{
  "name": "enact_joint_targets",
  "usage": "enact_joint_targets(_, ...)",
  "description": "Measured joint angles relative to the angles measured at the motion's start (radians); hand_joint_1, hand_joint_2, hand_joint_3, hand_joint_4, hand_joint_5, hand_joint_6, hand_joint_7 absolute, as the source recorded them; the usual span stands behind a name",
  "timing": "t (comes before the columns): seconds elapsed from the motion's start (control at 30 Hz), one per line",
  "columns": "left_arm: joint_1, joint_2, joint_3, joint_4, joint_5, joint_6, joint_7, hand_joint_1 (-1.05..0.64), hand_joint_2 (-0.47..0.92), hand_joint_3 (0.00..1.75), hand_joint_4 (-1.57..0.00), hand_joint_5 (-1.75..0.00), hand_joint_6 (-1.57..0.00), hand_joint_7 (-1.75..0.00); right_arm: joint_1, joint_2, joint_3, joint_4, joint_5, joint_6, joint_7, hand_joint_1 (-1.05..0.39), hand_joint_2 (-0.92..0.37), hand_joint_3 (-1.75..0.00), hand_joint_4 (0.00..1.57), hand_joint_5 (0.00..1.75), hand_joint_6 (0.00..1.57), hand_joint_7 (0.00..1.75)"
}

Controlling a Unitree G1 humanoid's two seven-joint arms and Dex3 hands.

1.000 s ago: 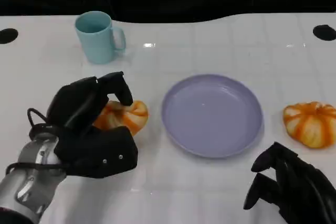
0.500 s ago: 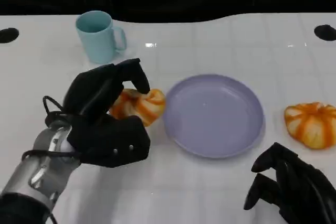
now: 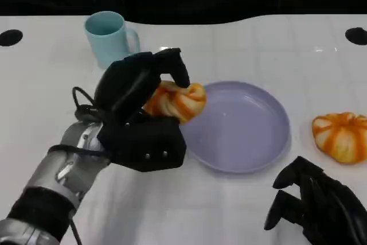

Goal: Grasp the bread from the table and place it into the plate.

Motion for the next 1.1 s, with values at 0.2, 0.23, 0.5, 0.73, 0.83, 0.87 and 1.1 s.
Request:
enact_joint_targets(0.2, -0.030, -0.020, -0.013, 0.016, 0.000, 0.000, 0.000, -0.13, 0.35, 1.36, -0.90, -1.75, -0.71, -1.75, 0.006, 0.000, 0.000, 0.000, 0.000, 0.004, 0.000, -0.52, -0.92, -0.50, 0.61, 1.75, 0.41, 1.71)
enact_joint_targets(0.23, -0.030, -0.020, -0.013, 0.019, 0.000, 0.000, 0.000, -0.13, 0.35, 1.36, -0.90, -1.75, -0.71, -1.75, 0.006, 0.000, 0.000, 0.000, 0.000, 0.004, 0.000, -0.52, -0.92, -0.50, 0.61, 1.75, 0.41, 1.71)
enact_joint_targets(0.5, -0.030, -0.019, -0.013, 0.029, 0.000, 0.000, 0.000, -0.13, 0.35, 1.36, -0.90, -1.75, -0.71, -1.75, 0.006, 0.000, 0.000, 0.000, 0.000, 0.004, 0.000, -0.52, -0.92, -0.50, 0.61, 1.75, 0.41, 1.71)
enact_joint_targets(0.73, -0.030, -0.019, -0.013, 0.029, 0.000, 0.000, 0.000, -0.13, 0.35, 1.36, -0.90, -1.75, -0.71, -1.75, 0.006, 0.000, 0.000, 0.000, 0.000, 0.004, 0.000, -0.52, -0.92, -0.50, 0.61, 1.75, 0.41, 1.71)
enact_joint_targets(0.83, -0.030, -0.019, -0.013, 0.029, 0.000, 0.000, 0.000, -0.13, 0.35, 1.36, -0.90, -1.75, -0.71, -1.75, 0.006, 0.000, 0.000, 0.000, 0.000, 0.004, 0.000, -0.52, -0.92, -0.50, 0.61, 1.75, 0.41, 1.71)
enact_joint_targets(0.87, -0.030, -0.019, -0.013, 0.029, 0.000, 0.000, 0.000, -0.13, 0.35, 1.36, -0.90, -1.75, -0.71, -1.75, 0.006, 0.000, 0.000, 0.000, 0.000, 0.004, 0.000, -0.52, -0.92, -0.50, 0.61, 1.75, 0.41, 1.71)
enact_joint_targets(1.1, -0.030, -0.019, -0.013, 0.029, 0.000, 0.000, 0.000, -0.13, 0.35, 1.36, -0.90, -1.75, -0.71, -1.75, 0.006, 0.000, 0.000, 0.000, 0.000, 0.004, 0.000, -0.52, -0.92, -0.50, 0.61, 1.75, 0.41, 1.71)
